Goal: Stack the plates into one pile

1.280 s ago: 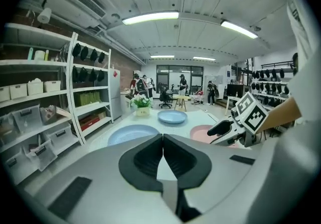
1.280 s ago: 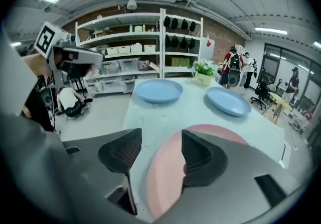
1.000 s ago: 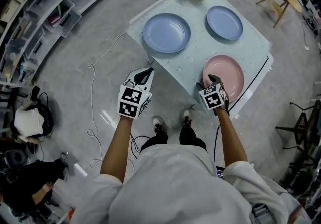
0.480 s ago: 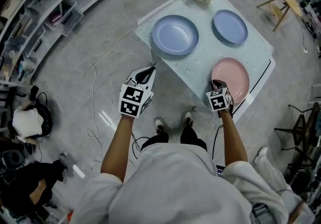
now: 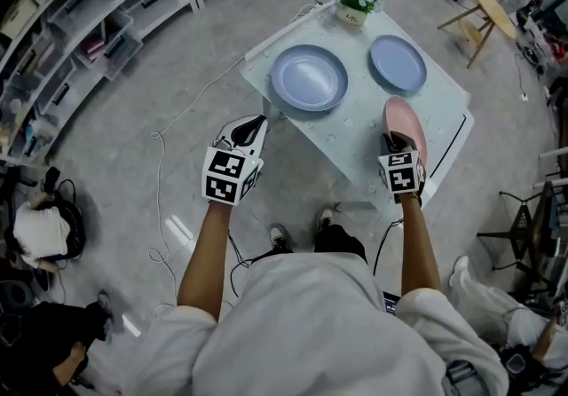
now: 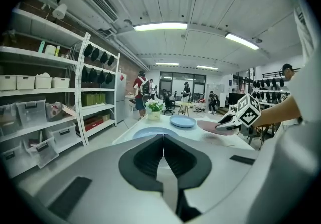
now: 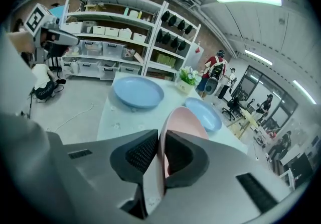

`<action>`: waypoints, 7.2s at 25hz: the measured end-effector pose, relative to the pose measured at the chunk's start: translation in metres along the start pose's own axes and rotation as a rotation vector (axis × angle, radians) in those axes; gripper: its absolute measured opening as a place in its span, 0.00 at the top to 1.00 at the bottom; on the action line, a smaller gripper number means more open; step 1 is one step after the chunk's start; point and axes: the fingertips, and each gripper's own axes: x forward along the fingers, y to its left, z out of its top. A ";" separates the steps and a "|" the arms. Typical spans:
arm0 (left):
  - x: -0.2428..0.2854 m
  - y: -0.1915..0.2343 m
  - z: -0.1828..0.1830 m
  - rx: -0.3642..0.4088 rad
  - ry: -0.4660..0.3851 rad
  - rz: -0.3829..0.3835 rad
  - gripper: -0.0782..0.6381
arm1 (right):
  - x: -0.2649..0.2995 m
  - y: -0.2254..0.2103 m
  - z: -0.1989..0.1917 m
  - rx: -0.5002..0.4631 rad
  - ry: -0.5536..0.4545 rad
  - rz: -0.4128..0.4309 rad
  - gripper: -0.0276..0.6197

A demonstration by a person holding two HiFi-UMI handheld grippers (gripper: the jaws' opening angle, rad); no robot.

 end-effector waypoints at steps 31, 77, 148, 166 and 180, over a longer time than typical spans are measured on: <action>-0.005 0.098 -0.011 -0.143 0.066 0.371 0.86 | 0.134 0.176 0.159 -0.762 -0.212 0.478 0.88; 0.258 -0.167 0.121 0.271 0.046 -0.394 0.85 | -0.029 -0.196 0.027 0.274 -0.284 -0.167 0.94; 0.201 -0.093 -0.040 0.911 0.439 -0.303 0.81 | -0.036 -0.012 0.065 0.134 -0.313 0.124 0.94; 0.231 -0.073 -0.073 0.558 0.528 -0.413 0.65 | 0.018 -0.046 0.089 0.139 -0.290 0.187 0.94; 0.078 -0.016 0.028 0.174 0.098 -0.078 0.84 | -0.074 -0.026 0.146 0.065 -0.448 0.093 0.94</action>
